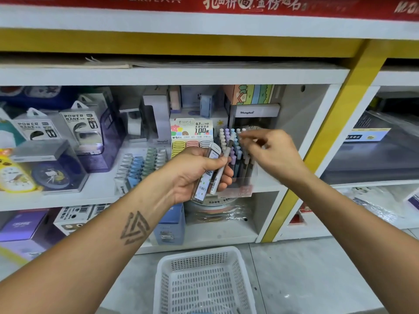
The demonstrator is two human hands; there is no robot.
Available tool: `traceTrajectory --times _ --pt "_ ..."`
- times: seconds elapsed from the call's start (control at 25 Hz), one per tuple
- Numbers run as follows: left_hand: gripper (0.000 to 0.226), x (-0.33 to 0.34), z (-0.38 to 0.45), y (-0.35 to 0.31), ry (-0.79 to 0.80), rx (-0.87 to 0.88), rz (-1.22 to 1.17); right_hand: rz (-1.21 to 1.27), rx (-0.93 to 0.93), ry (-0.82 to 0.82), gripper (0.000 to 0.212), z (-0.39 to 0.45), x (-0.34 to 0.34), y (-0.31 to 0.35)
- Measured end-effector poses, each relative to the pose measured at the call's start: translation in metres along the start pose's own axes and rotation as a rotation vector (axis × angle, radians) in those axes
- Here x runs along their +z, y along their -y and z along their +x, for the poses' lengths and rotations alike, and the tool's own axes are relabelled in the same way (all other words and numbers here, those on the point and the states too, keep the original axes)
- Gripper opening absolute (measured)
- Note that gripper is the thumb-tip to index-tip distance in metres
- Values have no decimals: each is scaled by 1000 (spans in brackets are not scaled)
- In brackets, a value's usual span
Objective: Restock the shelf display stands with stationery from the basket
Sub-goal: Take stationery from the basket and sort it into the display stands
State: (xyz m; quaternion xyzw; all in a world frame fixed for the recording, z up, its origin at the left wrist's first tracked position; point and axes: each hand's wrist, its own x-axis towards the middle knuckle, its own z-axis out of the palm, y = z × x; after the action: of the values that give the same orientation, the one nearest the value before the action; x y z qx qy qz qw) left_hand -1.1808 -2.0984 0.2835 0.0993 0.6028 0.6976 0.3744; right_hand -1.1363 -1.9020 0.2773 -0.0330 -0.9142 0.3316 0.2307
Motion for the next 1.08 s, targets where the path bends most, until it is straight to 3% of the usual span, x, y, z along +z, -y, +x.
traceTrajectory --times 0.08,0.2,0.32,0.52,0.76,1.08 --pt "21 4 -1 1 42 -16 5 511 201 57 12 0 -3 12" --pt "22 10 -2 2 93 -53 -28 710 208 -26 7 -1 -13 19" --pt "26 3 1 -3 -45 -13 -7 557 63 -202 12 -2 -28 20" --pt "22 -8 1 -7 -251 -1 76 167 -152 -259 13 -12 -23 13" --pt "8 -7 -1 -8 -214 -61 145 -178 -290 -96 6 -21 -2 -3" --pt "6 -7 -3 -7 -185 -88 96 -121 -372 -58 8 -25 6 -5"
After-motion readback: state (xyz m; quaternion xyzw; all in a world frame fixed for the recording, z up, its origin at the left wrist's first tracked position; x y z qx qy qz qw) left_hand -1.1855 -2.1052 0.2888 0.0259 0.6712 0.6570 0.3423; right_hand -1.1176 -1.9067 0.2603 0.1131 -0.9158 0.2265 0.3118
